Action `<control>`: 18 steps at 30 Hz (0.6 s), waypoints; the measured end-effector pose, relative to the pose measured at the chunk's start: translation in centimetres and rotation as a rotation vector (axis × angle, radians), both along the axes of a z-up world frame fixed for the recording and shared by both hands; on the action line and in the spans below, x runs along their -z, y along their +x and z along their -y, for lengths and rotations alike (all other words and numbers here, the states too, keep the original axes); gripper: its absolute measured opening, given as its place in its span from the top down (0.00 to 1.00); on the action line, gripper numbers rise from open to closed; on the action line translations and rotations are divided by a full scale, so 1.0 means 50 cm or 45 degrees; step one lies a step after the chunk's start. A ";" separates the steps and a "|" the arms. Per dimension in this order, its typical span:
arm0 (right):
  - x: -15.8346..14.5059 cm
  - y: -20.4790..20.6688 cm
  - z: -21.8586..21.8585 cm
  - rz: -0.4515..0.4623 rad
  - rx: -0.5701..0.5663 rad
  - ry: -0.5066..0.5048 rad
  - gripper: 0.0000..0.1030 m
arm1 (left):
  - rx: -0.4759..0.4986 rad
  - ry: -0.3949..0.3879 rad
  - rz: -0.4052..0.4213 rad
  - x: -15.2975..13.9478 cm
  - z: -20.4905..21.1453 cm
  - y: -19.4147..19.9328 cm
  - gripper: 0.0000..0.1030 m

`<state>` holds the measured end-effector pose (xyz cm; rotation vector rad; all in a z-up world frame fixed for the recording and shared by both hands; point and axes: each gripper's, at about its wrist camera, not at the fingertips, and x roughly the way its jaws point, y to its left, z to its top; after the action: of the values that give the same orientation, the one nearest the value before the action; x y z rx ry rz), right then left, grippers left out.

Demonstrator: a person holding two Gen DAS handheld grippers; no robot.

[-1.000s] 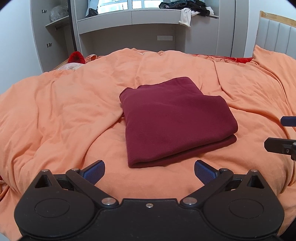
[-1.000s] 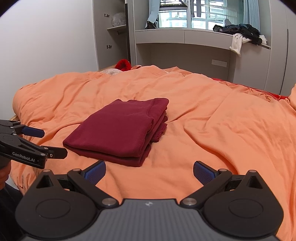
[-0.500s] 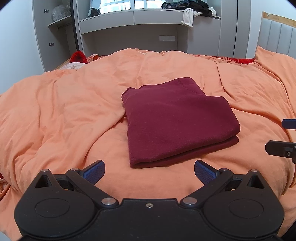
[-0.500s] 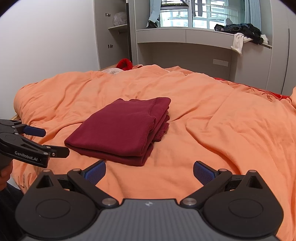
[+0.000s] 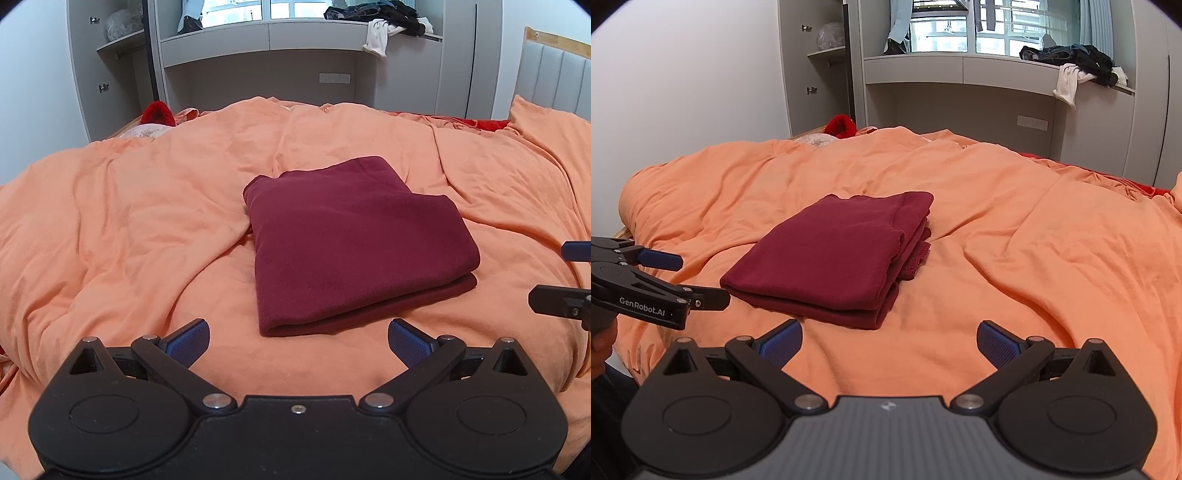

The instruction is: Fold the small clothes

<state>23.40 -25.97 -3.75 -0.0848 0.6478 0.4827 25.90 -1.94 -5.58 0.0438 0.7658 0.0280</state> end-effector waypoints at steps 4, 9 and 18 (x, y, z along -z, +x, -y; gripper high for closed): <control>0.000 0.000 0.001 0.001 -0.001 0.000 0.00 | 0.004 0.000 0.000 -0.001 0.000 0.001 0.00; 0.000 0.000 0.001 0.004 -0.006 -0.003 0.00 | -0.001 -0.004 -0.002 0.000 0.000 0.003 0.00; -0.001 0.000 0.001 0.004 -0.007 -0.002 0.00 | 0.002 0.000 0.001 0.002 0.001 0.001 0.00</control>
<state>23.42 -26.01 -3.72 -0.0891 0.6449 0.4871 25.95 -2.00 -5.66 0.0446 0.7648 0.0265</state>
